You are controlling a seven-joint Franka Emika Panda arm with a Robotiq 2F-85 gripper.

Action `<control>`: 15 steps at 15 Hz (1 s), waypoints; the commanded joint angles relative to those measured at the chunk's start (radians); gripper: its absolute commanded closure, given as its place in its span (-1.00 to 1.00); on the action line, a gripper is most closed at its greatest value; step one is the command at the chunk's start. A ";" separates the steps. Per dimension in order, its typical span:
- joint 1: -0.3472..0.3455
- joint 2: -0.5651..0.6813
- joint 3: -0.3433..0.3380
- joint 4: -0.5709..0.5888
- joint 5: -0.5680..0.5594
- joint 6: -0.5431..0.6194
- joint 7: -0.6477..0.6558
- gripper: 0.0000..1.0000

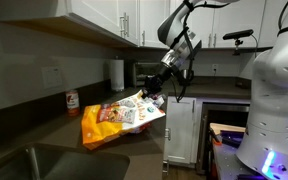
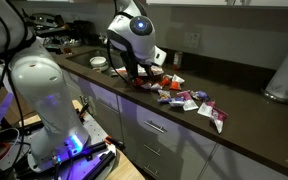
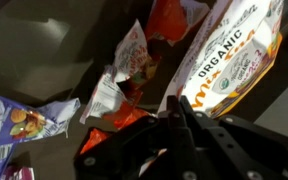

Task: Put the white and orange packet upright

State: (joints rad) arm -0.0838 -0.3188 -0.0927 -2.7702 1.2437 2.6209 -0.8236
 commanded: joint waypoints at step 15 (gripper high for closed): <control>-0.179 -0.335 0.239 -0.012 -0.468 -0.187 0.182 0.89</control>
State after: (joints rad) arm -0.2311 -0.5732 0.0899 -2.7710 0.8217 2.4900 -0.6760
